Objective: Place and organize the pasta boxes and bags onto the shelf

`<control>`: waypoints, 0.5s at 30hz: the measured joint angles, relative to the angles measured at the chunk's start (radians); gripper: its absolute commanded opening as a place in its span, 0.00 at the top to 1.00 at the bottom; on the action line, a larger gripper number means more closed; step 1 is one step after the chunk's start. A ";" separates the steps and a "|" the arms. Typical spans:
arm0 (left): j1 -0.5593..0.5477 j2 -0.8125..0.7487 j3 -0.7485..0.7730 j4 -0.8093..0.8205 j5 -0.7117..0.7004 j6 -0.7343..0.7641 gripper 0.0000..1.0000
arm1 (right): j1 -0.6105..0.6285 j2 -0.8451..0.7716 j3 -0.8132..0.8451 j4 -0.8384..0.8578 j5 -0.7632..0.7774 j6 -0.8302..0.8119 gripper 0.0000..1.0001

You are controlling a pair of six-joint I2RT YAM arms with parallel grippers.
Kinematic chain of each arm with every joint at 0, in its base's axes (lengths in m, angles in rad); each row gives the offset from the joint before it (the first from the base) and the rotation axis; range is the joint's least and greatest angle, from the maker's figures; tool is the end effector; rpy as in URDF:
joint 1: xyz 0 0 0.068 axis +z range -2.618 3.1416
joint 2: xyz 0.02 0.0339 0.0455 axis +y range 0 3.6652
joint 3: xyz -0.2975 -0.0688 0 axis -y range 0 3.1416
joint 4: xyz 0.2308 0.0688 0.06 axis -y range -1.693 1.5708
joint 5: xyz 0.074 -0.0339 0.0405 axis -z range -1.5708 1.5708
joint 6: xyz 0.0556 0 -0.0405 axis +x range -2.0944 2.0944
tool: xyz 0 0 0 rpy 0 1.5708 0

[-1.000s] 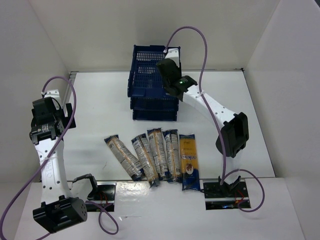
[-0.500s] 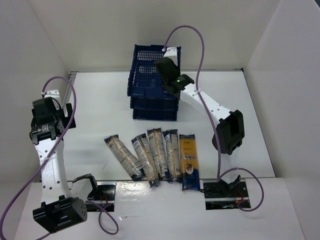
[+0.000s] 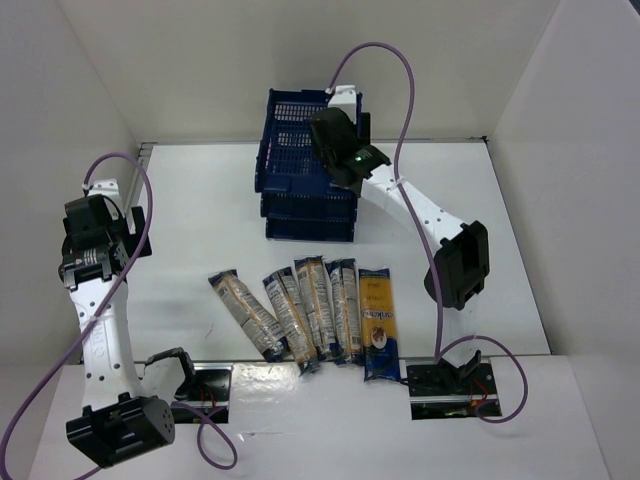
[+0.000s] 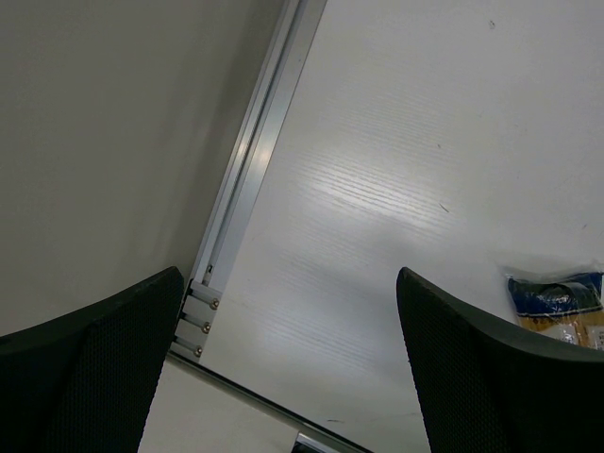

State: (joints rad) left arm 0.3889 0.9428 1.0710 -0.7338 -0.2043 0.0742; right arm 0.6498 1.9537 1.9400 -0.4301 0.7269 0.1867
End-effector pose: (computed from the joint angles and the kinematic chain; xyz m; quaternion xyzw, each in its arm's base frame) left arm 0.1549 0.0757 0.3701 -0.1848 0.8629 0.1939 0.4286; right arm 0.3943 0.2532 0.3967 0.0035 0.8127 -0.0719 0.5783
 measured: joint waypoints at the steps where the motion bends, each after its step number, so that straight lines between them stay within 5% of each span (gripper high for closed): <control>1: 0.000 -0.001 0.000 0.000 0.000 0.000 0.01 | 0.000 0.000 0.001 0.002 0.000 -0.001 0.11; 9: 0.000 -0.005 0.000 -0.004 0.015 0.000 0.01 | -0.005 -0.042 0.001 -0.010 -0.036 -0.027 0.06; 15: 0.001 0.007 0.025 -0.035 0.065 0.003 0.01 | -0.068 -0.237 0.000 -0.018 -0.164 -0.123 0.04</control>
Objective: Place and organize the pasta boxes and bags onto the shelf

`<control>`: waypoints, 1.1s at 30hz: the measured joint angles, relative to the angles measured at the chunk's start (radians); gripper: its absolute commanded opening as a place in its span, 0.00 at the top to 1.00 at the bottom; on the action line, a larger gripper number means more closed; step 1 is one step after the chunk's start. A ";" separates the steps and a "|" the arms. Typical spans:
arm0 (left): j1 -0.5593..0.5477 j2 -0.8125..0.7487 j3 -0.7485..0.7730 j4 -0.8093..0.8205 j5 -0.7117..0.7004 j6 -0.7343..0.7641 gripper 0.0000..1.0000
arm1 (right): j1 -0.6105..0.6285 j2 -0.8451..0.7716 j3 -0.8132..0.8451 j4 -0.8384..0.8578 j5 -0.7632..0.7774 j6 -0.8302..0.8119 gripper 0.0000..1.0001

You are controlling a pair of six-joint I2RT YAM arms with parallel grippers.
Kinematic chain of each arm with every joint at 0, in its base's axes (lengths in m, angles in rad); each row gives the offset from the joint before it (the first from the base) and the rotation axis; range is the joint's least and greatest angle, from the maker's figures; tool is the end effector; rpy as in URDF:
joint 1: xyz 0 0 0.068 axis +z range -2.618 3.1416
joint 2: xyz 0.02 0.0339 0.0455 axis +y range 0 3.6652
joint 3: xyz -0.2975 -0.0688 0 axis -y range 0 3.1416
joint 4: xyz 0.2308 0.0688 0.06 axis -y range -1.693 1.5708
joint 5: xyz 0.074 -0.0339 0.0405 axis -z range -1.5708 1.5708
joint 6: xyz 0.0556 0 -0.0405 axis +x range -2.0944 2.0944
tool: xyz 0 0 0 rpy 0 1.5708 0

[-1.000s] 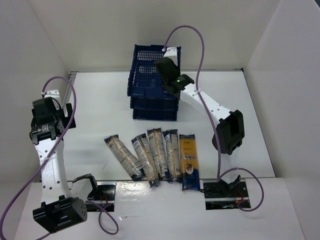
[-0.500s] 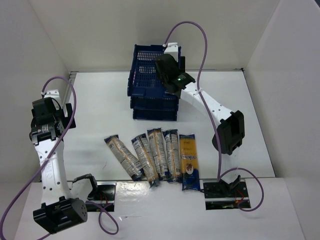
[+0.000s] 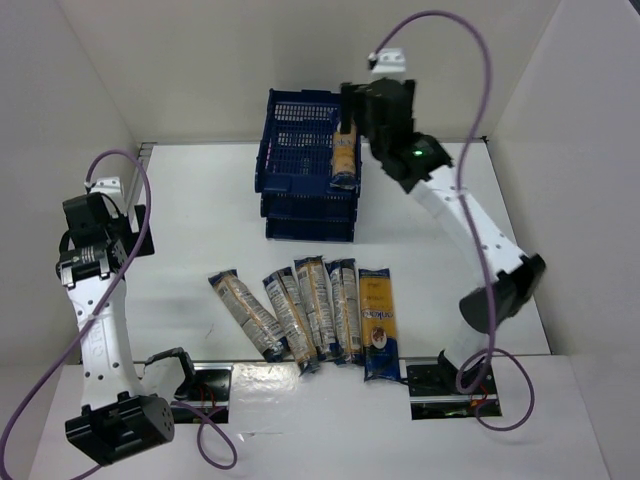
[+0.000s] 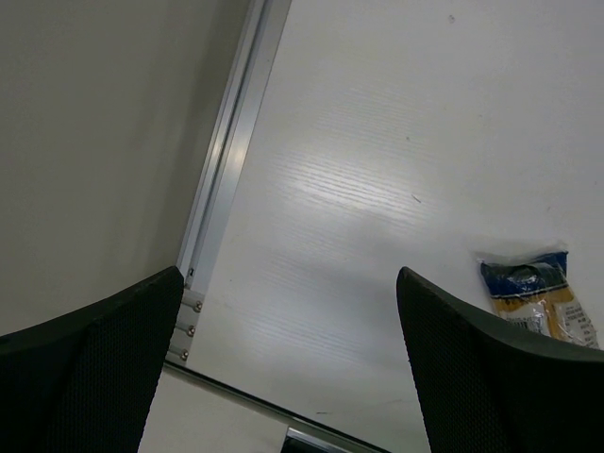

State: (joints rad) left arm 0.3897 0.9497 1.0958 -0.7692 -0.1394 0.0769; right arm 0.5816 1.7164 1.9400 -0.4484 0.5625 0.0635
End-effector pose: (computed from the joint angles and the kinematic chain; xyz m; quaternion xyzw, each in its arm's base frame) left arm 0.1555 0.0722 0.3731 -0.1697 0.8719 0.1655 0.4285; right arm 0.3446 0.1911 0.4906 -0.0252 0.7705 -0.0160 0.6368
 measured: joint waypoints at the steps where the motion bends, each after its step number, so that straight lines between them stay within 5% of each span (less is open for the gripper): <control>1: 0.000 0.008 0.015 -0.005 0.012 0.001 0.01 | -0.031 -0.044 -0.003 0.001 -0.018 -0.017 0.04; 10: -0.037 0.066 0.104 -0.025 0.142 0.032 0.01 | -0.341 -0.415 -0.400 0.033 -0.190 -0.159 0.02; 17: -0.098 0.195 0.121 -0.058 0.233 0.055 0.01 | -0.498 -0.456 -0.747 -0.063 -0.376 -0.220 0.01; 33: -0.183 0.218 -0.018 0.052 0.309 0.048 0.01 | -0.720 -0.631 -0.997 -0.111 -0.582 -0.226 0.00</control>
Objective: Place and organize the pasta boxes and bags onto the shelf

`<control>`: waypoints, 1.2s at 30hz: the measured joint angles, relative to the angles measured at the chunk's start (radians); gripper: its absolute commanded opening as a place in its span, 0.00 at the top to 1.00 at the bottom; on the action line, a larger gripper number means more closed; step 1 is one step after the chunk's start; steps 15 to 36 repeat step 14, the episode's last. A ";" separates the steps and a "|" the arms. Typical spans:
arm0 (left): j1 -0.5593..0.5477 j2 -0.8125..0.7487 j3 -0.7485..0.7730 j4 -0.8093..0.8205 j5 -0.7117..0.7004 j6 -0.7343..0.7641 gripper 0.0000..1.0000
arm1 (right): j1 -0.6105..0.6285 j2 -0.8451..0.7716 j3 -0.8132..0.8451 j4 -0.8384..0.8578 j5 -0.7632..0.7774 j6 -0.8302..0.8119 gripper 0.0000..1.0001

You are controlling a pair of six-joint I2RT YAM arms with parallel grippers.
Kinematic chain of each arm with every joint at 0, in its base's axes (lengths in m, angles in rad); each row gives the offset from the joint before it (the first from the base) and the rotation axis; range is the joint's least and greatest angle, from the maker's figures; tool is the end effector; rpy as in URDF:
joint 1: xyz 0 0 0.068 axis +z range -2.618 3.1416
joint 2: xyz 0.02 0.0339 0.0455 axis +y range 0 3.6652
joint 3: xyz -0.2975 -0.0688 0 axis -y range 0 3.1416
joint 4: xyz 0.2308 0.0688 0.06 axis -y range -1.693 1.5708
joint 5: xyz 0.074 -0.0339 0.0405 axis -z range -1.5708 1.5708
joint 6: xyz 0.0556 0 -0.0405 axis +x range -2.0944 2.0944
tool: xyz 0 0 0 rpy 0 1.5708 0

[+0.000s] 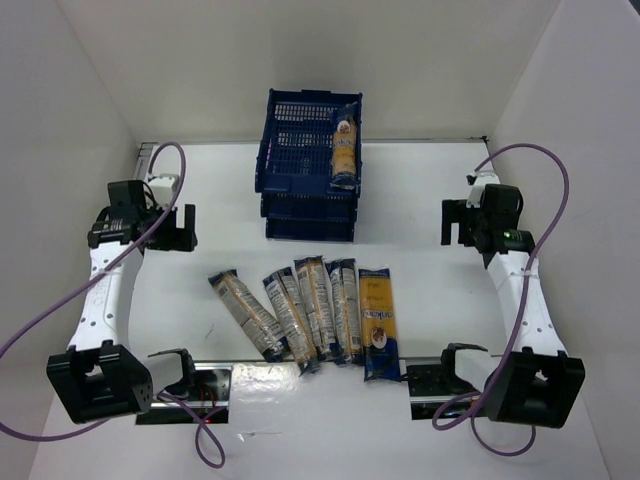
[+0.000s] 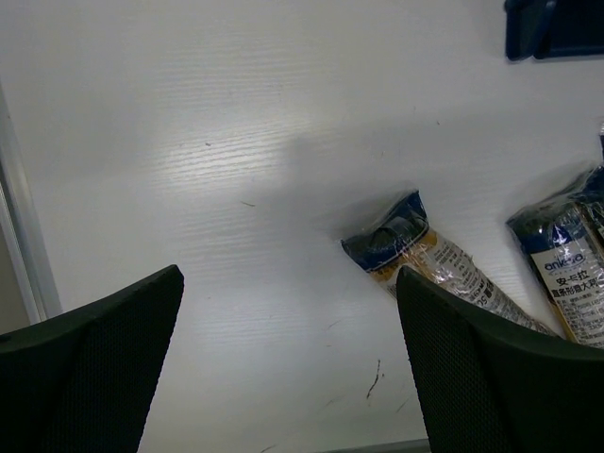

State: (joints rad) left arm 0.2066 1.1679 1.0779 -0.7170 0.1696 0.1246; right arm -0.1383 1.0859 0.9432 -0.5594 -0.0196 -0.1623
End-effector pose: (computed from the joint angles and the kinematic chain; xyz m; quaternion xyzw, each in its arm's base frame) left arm 0.2248 0.0375 0.3332 -0.0064 0.9251 -0.0163 0.3792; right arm 0.2153 -0.0289 0.3196 -0.0150 0.9070 -0.0542 0.4174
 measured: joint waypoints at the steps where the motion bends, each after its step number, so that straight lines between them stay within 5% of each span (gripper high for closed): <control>1: 0.000 0.000 -0.007 0.006 0.000 -0.001 0.01 | -0.007 0.005 -0.008 -0.003 -0.003 0.001 0.00; 36: 0.000 -0.016 -0.040 0.053 -0.006 -0.019 0.01 | -0.072 0.042 -0.013 0.000 -0.007 0.016 0.00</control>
